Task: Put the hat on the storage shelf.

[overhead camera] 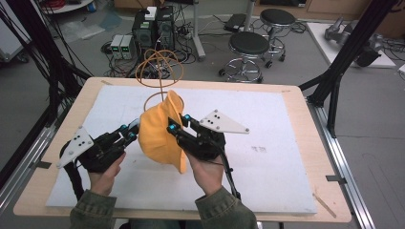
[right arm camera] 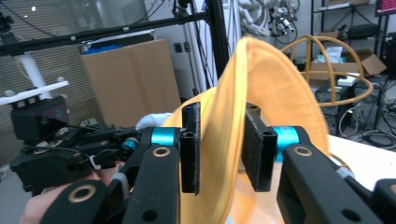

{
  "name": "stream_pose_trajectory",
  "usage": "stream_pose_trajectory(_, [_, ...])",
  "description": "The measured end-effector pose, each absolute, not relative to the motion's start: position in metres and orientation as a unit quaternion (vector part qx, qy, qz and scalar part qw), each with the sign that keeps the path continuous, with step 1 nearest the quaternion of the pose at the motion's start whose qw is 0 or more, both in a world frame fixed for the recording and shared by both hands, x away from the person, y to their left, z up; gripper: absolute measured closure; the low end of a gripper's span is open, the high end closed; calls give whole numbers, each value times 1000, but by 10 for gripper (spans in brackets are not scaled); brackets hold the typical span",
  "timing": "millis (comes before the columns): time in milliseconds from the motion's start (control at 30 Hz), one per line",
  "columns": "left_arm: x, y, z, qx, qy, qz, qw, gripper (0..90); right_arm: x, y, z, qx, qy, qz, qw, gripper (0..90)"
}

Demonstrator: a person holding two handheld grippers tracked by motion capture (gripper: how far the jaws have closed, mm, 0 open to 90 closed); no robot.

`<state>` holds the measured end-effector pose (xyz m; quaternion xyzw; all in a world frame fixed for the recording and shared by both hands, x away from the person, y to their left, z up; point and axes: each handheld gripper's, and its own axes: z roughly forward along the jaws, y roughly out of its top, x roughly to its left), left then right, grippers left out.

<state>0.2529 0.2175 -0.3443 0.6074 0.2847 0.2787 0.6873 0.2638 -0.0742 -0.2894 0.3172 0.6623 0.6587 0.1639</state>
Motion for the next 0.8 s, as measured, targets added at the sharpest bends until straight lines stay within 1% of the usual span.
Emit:
stream_pose_trajectory(133, [253,217,-338,605,282,288,686,839,265,-80,-291,325,660,656,170,682])
stream_pose_trajectory(333, [254,216,-328,604,282,300,682,839,262,-90,-291,334,658,648,189,582])
stream_pose_trajectory(400, [255,216,-325,603,283,301,683,839,259,-94,-292,338,656,644,202,551])
stream_pose_trajectory(500, [255,217,-321,598,283,307,684,839,255,-101,-294,341,656,632,232,431])
stream_pose_trajectory(567, [256,217,-319,597,284,309,684,839,253,-106,-297,344,655,620,261,311])
stream_pose_trajectory(600, [256,218,-317,596,283,312,683,839,252,-107,-299,348,654,613,275,276])
stream_pose_trajectory(633, [256,218,-316,596,285,314,683,839,250,-111,-302,351,650,604,299,249])
stream_pose_trajectory(667, [256,219,-314,595,285,315,682,839,248,-114,-304,355,646,600,312,222])
stream_pose_trajectory(800, [257,221,-311,589,289,324,682,838,246,-131,-312,376,636,585,334,158])
